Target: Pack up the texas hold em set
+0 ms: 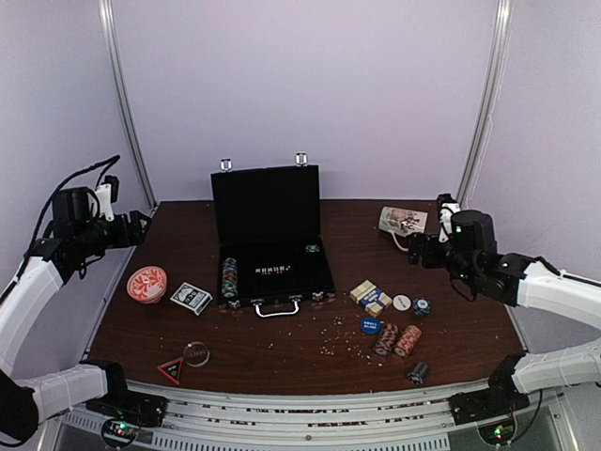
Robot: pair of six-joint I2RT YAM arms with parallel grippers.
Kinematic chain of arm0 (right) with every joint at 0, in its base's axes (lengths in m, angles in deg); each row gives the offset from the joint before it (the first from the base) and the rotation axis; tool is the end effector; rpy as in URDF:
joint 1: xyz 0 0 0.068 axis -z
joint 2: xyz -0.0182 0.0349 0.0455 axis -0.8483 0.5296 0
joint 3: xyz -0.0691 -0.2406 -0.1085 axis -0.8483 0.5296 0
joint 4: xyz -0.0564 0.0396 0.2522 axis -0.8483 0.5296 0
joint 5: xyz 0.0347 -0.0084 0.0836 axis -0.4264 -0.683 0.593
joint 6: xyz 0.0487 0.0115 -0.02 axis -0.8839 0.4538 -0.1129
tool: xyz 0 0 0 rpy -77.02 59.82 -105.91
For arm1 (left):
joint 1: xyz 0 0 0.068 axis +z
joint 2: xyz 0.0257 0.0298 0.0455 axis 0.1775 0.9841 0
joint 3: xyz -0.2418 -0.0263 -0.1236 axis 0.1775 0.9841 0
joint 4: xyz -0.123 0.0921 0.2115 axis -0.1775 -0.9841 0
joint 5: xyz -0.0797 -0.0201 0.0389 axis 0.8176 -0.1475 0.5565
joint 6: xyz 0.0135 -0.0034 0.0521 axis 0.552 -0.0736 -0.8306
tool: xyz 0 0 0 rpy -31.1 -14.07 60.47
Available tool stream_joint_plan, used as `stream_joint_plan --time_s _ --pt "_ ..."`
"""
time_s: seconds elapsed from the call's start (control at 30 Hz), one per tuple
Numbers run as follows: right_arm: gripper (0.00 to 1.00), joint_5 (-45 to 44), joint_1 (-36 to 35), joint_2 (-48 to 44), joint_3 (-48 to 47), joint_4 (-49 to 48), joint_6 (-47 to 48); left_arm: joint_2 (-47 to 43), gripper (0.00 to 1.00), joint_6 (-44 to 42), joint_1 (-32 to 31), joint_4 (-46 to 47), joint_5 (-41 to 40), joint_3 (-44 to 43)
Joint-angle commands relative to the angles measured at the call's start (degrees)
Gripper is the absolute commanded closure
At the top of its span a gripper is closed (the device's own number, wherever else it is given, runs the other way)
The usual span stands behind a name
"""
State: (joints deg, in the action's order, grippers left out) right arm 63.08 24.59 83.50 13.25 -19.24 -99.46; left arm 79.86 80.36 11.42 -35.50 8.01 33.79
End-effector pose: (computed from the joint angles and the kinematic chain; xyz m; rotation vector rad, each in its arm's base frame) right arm 0.2011 0.1190 0.2635 -0.0779 1.9704 0.2441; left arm 0.2048 -0.0017 0.3157 -0.1627 2.0134 -0.3090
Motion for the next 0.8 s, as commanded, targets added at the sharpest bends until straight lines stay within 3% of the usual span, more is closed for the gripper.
stream_joint_plan --time_s 0.0,0.33,0.47,0.6,0.77 --pt "0.00 12.1 0.2 7.5 -3.2 3.5 2.2 -3.7 0.16 1.0 0.6 5.6 9.0 0.7" --pt "0.11 22.8 -1.6 19.8 -13.0 12.1 -0.8 -4.7 0.20 0.1 0.5 6.7 15.1 2.0" --pt "0.13 17.9 -8.1 23.3 -15.3 16.8 -3.8 -2.1 0.22 -0.6 0.1 6.1 17.5 1.8" --pt "0.15 11.4 -13.9 26.9 -17.3 20.1 -7.1 -2.2 0.22 -2.4 -2.6 4.5 12.3 1.3" --pt "0.19 10.8 -17.3 31.4 -17.8 21.6 -11.5 -0.5 0.22 -2.9 -4.9 3.9 9.7 1.5"
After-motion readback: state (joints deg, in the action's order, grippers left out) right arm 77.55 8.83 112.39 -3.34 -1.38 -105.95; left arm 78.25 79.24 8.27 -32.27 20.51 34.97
